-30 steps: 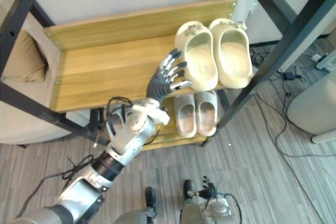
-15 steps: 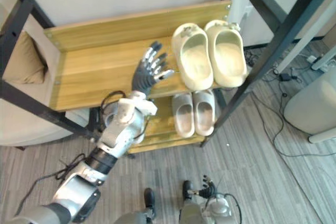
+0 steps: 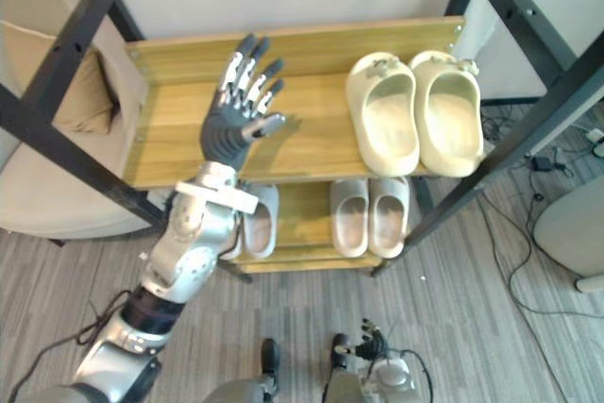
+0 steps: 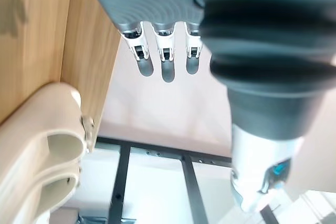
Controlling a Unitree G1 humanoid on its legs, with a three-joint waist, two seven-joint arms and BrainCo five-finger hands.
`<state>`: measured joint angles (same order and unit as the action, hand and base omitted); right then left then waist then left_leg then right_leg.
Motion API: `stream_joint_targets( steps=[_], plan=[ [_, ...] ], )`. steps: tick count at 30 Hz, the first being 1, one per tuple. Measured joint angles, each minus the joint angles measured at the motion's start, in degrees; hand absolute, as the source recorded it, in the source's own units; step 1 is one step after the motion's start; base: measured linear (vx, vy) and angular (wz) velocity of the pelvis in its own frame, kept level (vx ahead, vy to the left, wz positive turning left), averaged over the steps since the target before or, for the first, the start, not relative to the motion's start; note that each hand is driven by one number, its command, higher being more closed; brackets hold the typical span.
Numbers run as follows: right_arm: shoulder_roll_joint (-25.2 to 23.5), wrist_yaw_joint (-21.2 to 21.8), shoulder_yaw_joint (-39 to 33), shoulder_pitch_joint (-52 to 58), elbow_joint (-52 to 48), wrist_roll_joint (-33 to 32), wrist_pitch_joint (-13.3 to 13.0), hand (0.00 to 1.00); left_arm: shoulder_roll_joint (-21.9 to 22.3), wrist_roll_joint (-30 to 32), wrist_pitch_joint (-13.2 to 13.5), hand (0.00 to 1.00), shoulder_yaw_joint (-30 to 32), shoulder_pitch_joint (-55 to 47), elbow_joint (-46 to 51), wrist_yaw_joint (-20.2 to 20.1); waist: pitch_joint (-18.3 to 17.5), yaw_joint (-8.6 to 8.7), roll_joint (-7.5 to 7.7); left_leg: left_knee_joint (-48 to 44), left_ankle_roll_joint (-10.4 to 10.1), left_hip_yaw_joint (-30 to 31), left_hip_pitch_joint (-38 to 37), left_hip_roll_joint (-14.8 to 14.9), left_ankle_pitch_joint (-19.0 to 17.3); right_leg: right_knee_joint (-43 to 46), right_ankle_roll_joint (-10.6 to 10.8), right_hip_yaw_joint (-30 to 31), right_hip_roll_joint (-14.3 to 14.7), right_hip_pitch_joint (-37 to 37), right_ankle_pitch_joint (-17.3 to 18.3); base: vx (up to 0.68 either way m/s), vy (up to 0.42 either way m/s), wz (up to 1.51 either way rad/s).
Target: Organize the slippers on the shoe rack
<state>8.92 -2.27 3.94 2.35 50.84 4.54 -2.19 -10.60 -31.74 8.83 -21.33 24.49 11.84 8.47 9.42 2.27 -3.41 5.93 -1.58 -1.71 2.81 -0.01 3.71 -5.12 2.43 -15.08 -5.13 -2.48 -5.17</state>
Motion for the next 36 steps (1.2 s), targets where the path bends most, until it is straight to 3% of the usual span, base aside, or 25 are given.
stream_joint_targets(
  steps=[7,13,16,24,29,36],
  plan=[
    [0.3,0.0,1.1,0.7,2.4,0.5,0.0,0.00,-2.2,-3.5,-0.2,0.00,0.1,-17.8,9.5,-4.7,-3.1,-2.39,-0.20,0.0,-0.5,2.1,0.2,0.1,-0.4,0.0,-0.2,-2.1,0.1,0.8,0.6,0.00,0.003,0.13],
    [0.4,0.0,1.0,1.7,2.9,2.2,0.0,0.00,-2.6,-4.3,-2.1,0.00,0.2,-31.7,7.7,-7.9,-4.6,-3.63,0.13,0.0,-1.1,7.2,-1.0,-0.2,0.1,0.0,0.1,-7.6,0.1,4.5,2.7,0.03,-0.021,0.47],
    [0.3,0.0,0.7,1.6,4.3,2.3,0.0,0.00,-2.5,-3.0,-3.3,0.00,0.3,-36.9,2.6,-9.5,-4.9,-5.61,0.30,0.0,-1.1,8.5,-0.9,-0.2,0.2,0.0,0.1,-8.8,0.2,4.8,3.1,0.04,-0.018,0.24],
    [0.1,0.0,0.7,1.0,4.3,2.3,-0.1,0.00,-1.5,5.6,-5.2,0.00,4.0,-43.2,-15.5,-13.7,-5.0,-5.74,0.85,0.0,-0.7,8.6,-2.2,-0.4,0.3,0.0,0.5,-9.0,0.1,6.3,3.7,0.03,0.001,0.03],
    [0.0,0.1,0.6,1.3,4.2,2.4,-0.1,0.00,1.3,13.2,-5.3,0.00,9.6,-43.0,-28.3,-13.0,-5.4,-5.76,1.85,0.0,-0.7,7.2,-2.9,-0.2,-0.5,0.0,0.8,-7.9,0.2,6.4,4.3,0.02,0.006,-0.13],
    [-1.2,0.0,-0.1,1.6,4.1,3.4,-0.1,0.00,3.8,23.9,-5.2,0.00,14.7,-39.7,-41.3,-8.4,-5.8,-5.59,2.58,0.0,-0.8,6.8,-2.9,-0.1,-1.1,0.0,0.7,-7.4,0.3,6.3,4.5,0.03,0.003,-0.04]
  ],
)
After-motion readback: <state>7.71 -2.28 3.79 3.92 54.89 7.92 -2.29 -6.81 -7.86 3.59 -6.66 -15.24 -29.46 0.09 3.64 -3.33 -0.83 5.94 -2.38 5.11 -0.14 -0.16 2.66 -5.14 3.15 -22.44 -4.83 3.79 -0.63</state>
